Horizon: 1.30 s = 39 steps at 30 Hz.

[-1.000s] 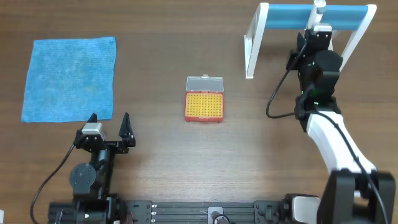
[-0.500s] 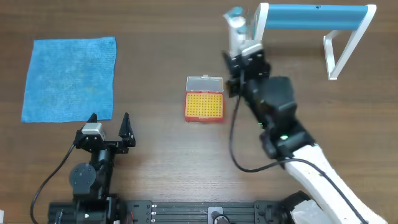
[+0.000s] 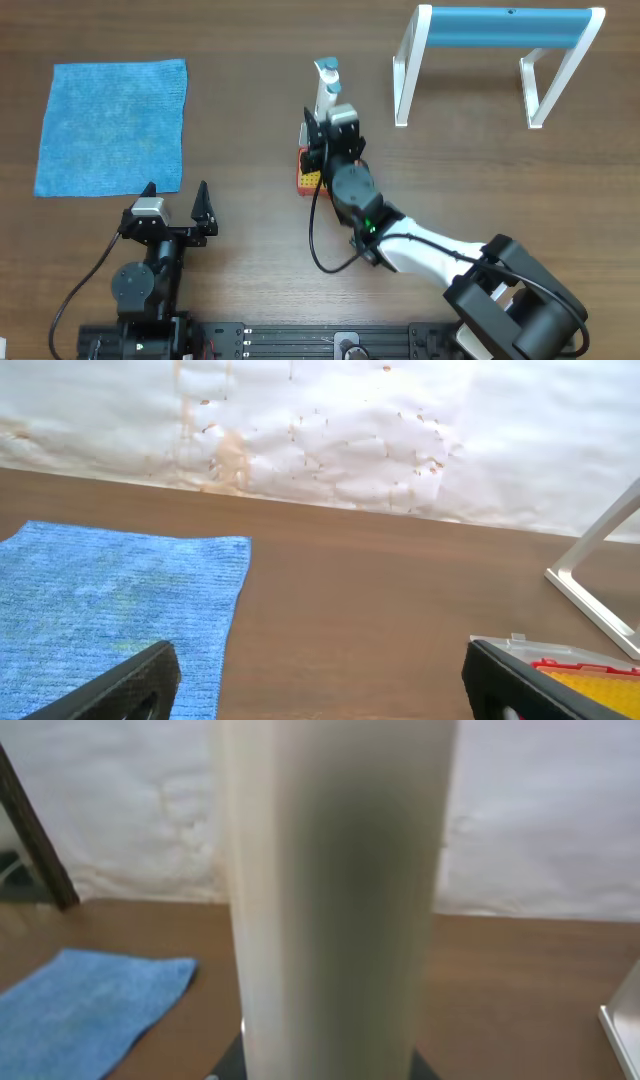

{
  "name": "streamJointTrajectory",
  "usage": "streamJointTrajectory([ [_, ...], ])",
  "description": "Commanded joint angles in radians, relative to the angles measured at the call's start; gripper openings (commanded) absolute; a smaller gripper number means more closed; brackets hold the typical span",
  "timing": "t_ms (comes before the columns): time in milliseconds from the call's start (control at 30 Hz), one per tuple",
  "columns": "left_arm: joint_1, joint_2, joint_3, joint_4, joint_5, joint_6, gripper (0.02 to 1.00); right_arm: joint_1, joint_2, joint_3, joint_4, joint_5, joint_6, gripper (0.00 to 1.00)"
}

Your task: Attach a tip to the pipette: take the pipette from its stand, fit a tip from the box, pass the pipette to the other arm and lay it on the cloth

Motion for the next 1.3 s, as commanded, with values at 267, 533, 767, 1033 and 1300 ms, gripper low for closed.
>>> streamJointTrajectory([
  [267, 0.004, -0.005, -0.003, -0.005, -0.003, 0.013, 0.917, -0.001, 0.072, -0.095, 0.092, 0.061, -0.023, 0.071],
  [533, 0.004, -0.005, -0.003, -0.005, -0.003, 0.013, 0.917, -0.002, 0.158, -0.095, 0.197, 0.026, -0.079, 0.073],
  [767, 0.004, -0.005, -0.003, -0.005, -0.003, 0.013, 0.917, -0.002, 0.195, -0.095, 0.219, 0.013, -0.093, 0.073],
  [1033, 0.004, -0.005, -0.003, -0.005, -0.003, 0.013, 0.915, -0.008, 0.223, -0.092, 0.270, 0.016, -0.118, 0.073],
  [1300, 0.004, -0.005, -0.003, -0.005, -0.004, 0.013, 0.917, -0.008, 0.230, -0.092, 0.376, 0.016, -0.142, 0.071],
])
